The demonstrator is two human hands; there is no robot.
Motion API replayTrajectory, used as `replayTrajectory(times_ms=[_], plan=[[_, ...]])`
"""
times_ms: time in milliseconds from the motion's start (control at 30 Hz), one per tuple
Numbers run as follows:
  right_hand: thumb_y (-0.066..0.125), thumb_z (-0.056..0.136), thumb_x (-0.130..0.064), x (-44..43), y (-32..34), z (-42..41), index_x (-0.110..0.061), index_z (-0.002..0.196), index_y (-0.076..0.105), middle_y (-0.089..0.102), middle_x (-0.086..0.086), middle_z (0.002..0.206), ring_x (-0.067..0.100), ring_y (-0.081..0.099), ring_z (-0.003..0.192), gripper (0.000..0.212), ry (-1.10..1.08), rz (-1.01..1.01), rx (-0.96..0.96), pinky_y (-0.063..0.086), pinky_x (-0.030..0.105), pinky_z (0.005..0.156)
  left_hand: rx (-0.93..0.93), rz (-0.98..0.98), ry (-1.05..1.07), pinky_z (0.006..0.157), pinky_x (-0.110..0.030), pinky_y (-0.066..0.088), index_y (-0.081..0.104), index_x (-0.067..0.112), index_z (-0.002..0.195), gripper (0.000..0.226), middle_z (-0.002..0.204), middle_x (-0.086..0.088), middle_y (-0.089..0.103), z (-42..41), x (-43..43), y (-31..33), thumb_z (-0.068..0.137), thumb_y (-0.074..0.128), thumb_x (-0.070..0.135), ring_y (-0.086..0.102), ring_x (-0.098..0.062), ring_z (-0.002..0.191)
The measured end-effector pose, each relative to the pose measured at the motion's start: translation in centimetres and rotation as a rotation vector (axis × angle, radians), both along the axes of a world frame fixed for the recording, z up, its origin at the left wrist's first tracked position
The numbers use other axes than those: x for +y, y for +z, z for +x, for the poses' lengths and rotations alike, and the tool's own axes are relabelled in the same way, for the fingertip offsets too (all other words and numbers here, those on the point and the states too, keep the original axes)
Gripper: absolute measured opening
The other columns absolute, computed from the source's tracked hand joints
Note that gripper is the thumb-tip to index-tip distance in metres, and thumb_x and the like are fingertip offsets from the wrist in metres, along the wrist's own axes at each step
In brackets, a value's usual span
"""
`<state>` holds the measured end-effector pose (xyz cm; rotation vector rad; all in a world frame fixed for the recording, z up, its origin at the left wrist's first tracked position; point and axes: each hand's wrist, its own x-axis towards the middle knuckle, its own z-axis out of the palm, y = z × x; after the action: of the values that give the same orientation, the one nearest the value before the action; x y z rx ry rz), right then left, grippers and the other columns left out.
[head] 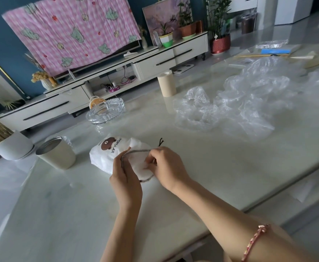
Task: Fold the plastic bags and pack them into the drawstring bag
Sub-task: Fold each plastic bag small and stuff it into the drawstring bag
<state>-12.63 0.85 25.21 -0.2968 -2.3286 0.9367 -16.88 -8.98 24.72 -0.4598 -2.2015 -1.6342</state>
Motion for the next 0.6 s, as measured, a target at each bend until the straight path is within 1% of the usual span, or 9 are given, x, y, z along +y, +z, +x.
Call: replayTrajectory(times_ms=[100,200,267,300,367,400,434,501,601], plan=[[0.074,0.055,0.0,0.0,-1.3,-0.7,-0.01,0.075,0.055,0.053,0.01,0.085,0.029,0.047,0.08,0.029,-0.151,0.165,0.169,0.031,0.029,0.068,0.014,0.001,-0.046,0.05,-0.01,0.036,0.057,0.017,0.103,0.026,0.065,0.013,0.053,0.9,0.3,0.3,0.098,0.038,0.001,0.05,0.003,0.053],[0.08,0.05,-0.014,0.7,-2.3,-1.7,-0.01,0.096,0.042,0.046,0.015,0.114,0.028,0.04,0.097,0.06,-0.236,0.178,0.127,0.028,0.031,0.076,0.005,0.034,-0.034,0.051,-0.009,0.037,0.06,0.01,0.106,0.025,0.064,0.012,0.053,1.3,0.8,0.0,0.098,0.039,0.0,0.05,0.004,0.053],[0.079,0.062,-0.028,1.1,-2.2,-2.1,-0.006,0.119,0.041,0.044,0.017,0.129,0.03,0.039,0.113,0.072,-0.139,0.248,-0.014,0.028,0.033,0.086,-0.014,0.049,-0.042,0.053,-0.006,0.038,0.061,0.006,0.109,0.024,0.066,0.013,0.054,1.4,1.1,-0.4,0.098,0.04,0.003,0.052,0.008,0.056],[0.072,0.073,-0.032,1.3,-2.0,-2.2,-0.006,0.127,0.038,0.045,0.014,0.131,0.03,0.04,0.117,0.069,-0.071,0.282,-0.107,0.027,0.034,0.09,-0.008,0.021,-0.061,0.053,-0.006,0.038,0.061,0.007,0.111,0.025,0.066,0.012,0.056,1.5,1.2,-0.5,0.097,0.04,0.01,0.052,0.006,0.056],[0.059,0.084,-0.033,1.2,-1.8,-2.5,-0.009,0.127,0.04,0.05,0.008,0.125,0.029,0.045,0.115,0.053,0.01,0.289,-0.246,0.028,0.035,0.091,0.045,-0.07,-0.103,0.057,-0.007,0.041,0.061,0.012,0.117,0.038,0.076,0.002,0.065,1.5,1.3,-1.0,0.092,0.035,0.024,0.055,0.002,0.061],[0.055,0.085,-0.033,1.2,-1.7,-2.6,-0.011,0.119,0.044,0.053,0.008,0.12,0.028,0.048,0.111,0.041,-0.007,0.263,-0.256,0.029,0.036,0.089,0.079,-0.113,-0.128,0.069,-0.008,0.043,0.06,0.012,0.119,0.041,0.093,-0.005,0.069,1.3,1.4,-1.3,0.09,0.033,0.023,0.06,0.001,0.075],[0.05,0.085,-0.033,1.3,-1.6,-2.7,-0.014,0.107,0.048,0.057,0.007,0.113,0.029,0.05,0.107,0.029,-0.042,0.222,-0.238,0.03,0.036,0.086,0.118,-0.153,-0.162,0.088,-0.017,0.044,0.059,0.009,0.122,0.043,0.113,-0.009,0.066,1.0,1.5,-1.8,0.09,0.032,0.02,0.061,-0.007,0.099],[0.037,0.081,-0.033,1.8,-1.3,-2.7,-0.019,0.079,0.043,0.063,0.01,0.099,0.031,0.054,0.099,0.015,-0.133,0.105,-0.217,0.031,0.034,0.078,0.224,-0.26,-0.222,0.112,-0.038,0.027,0.057,0.002,0.125,0.046,0.135,-0.009,0.051,0.6,1.8,-2.6,0.089,0.03,0.013,0.04,-0.012,0.129],[0.045,0.088,-0.023,2.9,-0.7,-3.1,-0.018,0.074,0.048,0.066,0.015,0.096,0.034,0.058,0.098,0.016,-0.19,-0.086,-0.277,0.036,0.033,0.076,0.394,-0.465,-0.243,0.115,-0.032,0.007,0.053,0.001,0.129,0.05,0.141,-0.01,0.043,0.1,2.4,-3.4,0.086,0.029,0.009,0.025,-0.014,0.137]])
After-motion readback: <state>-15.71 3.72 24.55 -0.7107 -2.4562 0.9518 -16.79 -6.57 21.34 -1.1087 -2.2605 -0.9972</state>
